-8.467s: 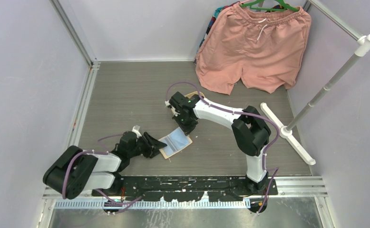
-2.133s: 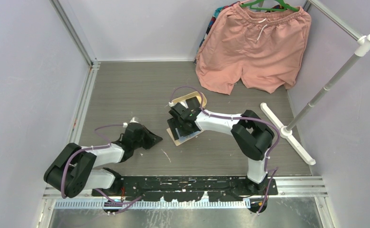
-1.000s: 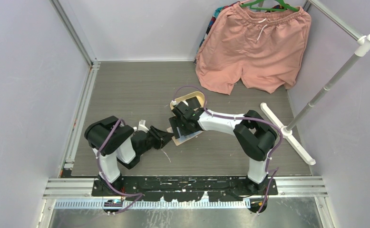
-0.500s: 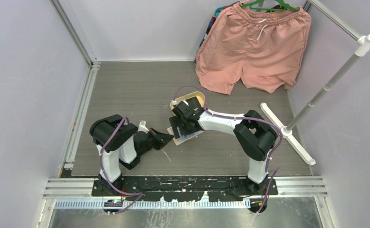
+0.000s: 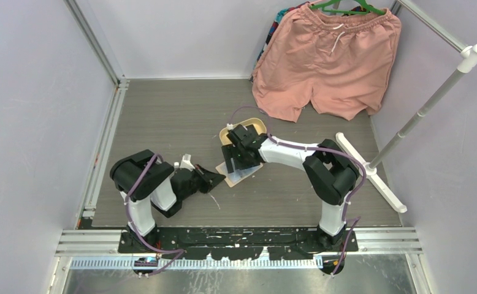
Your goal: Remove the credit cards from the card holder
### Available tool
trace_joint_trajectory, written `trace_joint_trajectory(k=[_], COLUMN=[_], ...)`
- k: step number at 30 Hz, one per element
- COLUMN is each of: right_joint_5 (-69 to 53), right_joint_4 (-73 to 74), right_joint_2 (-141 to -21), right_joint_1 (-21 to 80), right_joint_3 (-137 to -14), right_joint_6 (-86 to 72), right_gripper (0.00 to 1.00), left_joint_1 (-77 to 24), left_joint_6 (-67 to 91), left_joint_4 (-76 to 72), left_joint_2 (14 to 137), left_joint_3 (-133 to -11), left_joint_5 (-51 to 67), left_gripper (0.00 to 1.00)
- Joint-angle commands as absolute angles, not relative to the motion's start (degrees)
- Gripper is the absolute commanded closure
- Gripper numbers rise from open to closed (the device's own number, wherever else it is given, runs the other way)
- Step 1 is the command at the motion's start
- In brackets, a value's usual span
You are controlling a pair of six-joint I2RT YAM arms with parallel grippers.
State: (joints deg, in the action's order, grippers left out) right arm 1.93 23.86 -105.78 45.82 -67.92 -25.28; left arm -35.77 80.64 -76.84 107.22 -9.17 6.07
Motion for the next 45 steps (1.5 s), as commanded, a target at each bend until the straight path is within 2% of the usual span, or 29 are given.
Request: trace_joint_trajectory(k=[1, 11, 14, 17, 20, 23, 26, 31, 35, 45], right_joint_5=[11.8, 30.7, 31.2, 20.1, 0.6, -16.9, -26.9, -24.5, -22.1, -16.0], right_joint_4=[29.5, 35.5, 35.1, 30.2, 24.8, 17.8, 14.0, 17.0, 12.5, 1.5], right_joint_2=[-107.9, -103.9, -99.5, -91.9, -87.2, -85.5, -87.4, -94.0, -98.0, -100.7], right_joint_1=[42.3, 39.2, 38.9, 38.9, 38.9, 38.9, 39.8, 43.8, 43.2, 40.4], right_joint_3=[-69.4, -73.2, -72.7, -69.5, -65.9, -62.3, -60.6, -63.2, -61.8, -56.4], right_joint_6=[-21.9, -16.9, -17.1, -17.2, -19.1, -22.9, -25.5, -24.2, -26.1, -28.1], right_gripper=[0.2, 0.17, 0.17, 0.17, 0.18, 0.19, 0.22, 0.23, 0.23, 0.22], left_joint_1=[-35.9, -35.9, -35.9, -35.9, -35.9, -35.9, -35.9, -35.9, -35.9, -36.0], left_joint_6=[77.3, 76.9, 76.8, 76.6, 75.9, 74.1, 72.6, 70.8, 69.4, 63.8], left_joint_4=[-71.5, -71.5, -71.5, -71.5, -70.6, -67.9, -65.6, -61.1, -54.5, -28.0], left_joint_2=[105.6, 106.5, 106.7, 106.9, 107.4, 107.8, 107.8, 106.4, 103.6, 91.4], left_joint_3=[-8.8, -8.6, -8.4, -8.3, -8.7, -9.3, -9.5, -9.9, -10.7, -15.2], left_joint_5=[5.9, 6.0, 6.0, 6.0, 6.5, 6.5, 5.9, 5.0, 4.2, 0.4], left_gripper=[1.0, 1.0, 1.0, 1.0, 1.0, 1.0, 1.0, 1.0, 1.0, 1.0])
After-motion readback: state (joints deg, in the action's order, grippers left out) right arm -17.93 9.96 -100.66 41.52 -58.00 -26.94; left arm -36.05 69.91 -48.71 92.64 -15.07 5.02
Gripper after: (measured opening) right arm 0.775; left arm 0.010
